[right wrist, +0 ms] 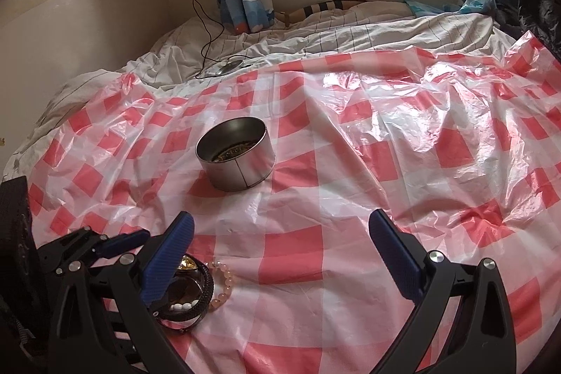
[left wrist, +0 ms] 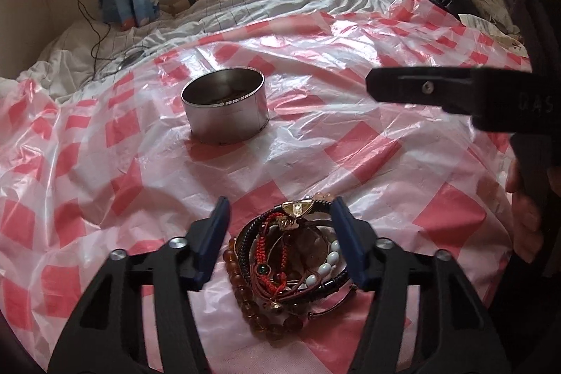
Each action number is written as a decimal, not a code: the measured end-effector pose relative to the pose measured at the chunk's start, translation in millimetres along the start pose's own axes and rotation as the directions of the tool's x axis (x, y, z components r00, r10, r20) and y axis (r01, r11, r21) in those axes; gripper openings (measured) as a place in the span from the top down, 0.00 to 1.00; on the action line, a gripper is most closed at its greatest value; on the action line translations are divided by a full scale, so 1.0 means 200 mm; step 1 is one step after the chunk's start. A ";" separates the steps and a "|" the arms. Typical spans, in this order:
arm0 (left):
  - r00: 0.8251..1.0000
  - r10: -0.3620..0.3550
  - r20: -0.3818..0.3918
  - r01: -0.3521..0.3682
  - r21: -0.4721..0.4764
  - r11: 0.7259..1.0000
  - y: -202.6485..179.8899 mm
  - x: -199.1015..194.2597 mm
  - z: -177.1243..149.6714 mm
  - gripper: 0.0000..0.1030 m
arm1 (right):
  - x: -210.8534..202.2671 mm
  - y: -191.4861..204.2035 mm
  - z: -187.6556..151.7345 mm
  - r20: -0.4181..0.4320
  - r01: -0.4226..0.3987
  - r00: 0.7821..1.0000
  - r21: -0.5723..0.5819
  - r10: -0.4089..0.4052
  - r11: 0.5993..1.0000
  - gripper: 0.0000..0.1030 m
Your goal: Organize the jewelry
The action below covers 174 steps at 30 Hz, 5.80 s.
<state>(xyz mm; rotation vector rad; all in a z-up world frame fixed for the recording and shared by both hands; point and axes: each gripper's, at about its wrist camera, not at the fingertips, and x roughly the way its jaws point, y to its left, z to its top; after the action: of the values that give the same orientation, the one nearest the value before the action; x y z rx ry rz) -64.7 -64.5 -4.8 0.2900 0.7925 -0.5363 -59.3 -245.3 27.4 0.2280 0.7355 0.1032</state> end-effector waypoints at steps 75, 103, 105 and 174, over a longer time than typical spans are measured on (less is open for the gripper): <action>0.863 -0.183 0.471 0.446 -0.542 0.712 0.85 -0.39 -0.09 0.96 | 0.38 0.44 0.00 -0.373 -0.581 0.787 -0.178 0.492 0.794 0.92; 0.972 -0.087 0.217 0.185 -0.485 0.855 0.77 0.19 0.51 0.54 | 0.72 -0.05 0.56 -0.024 -0.432 0.898 0.139 0.439 0.891 0.92; 0.970 -0.077 0.232 0.189 -0.514 0.837 0.82 0.13 0.47 0.53 | 0.79 0.02 0.51 -0.097 -0.350 0.929 0.082 0.357 0.933 0.70; 0.956 -0.243 0.166 0.291 -0.658 0.695 0.77 -0.14 -0.22 0.91 | 0.29 0.29 -0.16 -0.277 -0.186 0.953 -0.221 0.121 0.957 0.28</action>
<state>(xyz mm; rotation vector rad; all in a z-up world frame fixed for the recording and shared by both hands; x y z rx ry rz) -21.2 92.8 -6.4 -0.5387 0.9200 -0.4892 -38.1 -173.2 -19.5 0.0340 0.9584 0.3775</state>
